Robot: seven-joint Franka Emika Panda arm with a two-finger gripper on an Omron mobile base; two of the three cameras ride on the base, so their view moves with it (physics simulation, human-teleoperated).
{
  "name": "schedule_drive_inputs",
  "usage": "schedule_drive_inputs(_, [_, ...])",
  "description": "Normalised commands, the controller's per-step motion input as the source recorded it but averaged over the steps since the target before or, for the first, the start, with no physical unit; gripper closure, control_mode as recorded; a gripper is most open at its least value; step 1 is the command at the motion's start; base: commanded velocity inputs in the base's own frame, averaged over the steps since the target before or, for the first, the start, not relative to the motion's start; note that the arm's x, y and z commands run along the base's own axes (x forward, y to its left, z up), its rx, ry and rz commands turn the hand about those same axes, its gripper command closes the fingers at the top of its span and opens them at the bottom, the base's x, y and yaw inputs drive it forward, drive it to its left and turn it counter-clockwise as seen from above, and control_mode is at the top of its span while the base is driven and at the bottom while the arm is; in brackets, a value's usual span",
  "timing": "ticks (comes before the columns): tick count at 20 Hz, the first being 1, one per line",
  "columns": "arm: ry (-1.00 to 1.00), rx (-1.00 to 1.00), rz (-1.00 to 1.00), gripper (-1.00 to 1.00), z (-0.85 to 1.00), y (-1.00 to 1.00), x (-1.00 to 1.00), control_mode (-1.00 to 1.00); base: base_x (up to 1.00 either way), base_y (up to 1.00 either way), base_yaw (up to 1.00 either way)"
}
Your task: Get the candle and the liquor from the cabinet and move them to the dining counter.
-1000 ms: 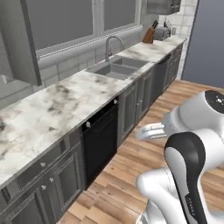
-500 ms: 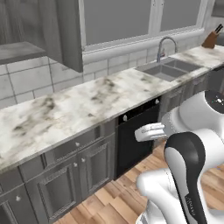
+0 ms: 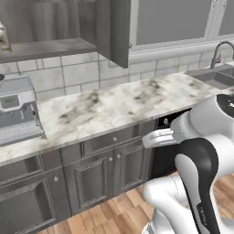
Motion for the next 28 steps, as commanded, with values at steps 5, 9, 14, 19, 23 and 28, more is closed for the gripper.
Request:
schedule_drive_inputs(5, [0.0,0.0,0.0,-1.0,0.0,0.0,0.0,1.0,0.0,0.83,0.23])
schedule_drive_inputs(9, [0.0,0.0,0.0,-1.0,0.0,0.0,0.0,1.0,0.23,0.83,0.1])
schedule_drive_inputs(14, [0.0,0.0,0.0,-1.0,0.0,0.0,0.0,1.0,0.48,0.3,0.07])
schedule_drive_inputs(19, [0.0,0.0,0.0,-1.0,0.0,0.0,0.0,1.0,0.5,0.01,0.17])
schedule_drive_inputs(23, [0.0,0.0,0.0,-1.0,0.0,0.0,0.0,1.0,0.45,-0.03,0.21])
schedule_drive_inputs(28, [0.0,0.0,0.0,-1.0,0.0,0.0,0.0,1.0,0.37,-0.26,0.27])
